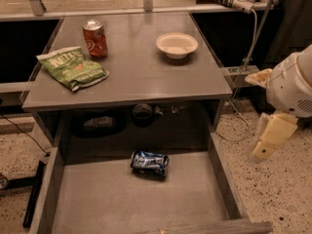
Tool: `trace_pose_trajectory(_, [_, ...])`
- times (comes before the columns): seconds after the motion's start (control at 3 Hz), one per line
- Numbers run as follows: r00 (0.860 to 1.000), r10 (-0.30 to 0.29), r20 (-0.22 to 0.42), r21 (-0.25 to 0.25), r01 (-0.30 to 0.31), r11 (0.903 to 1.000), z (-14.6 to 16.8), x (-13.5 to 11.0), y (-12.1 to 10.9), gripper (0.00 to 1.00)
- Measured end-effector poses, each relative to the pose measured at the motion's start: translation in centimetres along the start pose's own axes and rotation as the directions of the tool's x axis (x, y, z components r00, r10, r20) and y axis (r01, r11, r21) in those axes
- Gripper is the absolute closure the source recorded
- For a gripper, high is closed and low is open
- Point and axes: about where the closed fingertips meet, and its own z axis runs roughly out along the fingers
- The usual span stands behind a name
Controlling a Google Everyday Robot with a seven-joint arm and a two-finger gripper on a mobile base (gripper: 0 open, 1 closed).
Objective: Pick pepsi can from top drawer and place on counter
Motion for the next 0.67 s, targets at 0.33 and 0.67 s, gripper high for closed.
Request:
trace_pose_trajectory(0.33, [0.994,-0.046,0.1,0.008,0.046,0.9989,3.3,0.0,1.3,0.0])
trace_pose_trajectory(0.67, [0.983,-0.075,0.165,-0.024,0.08,0.9965,7.2,-0.3,2.7,0.0])
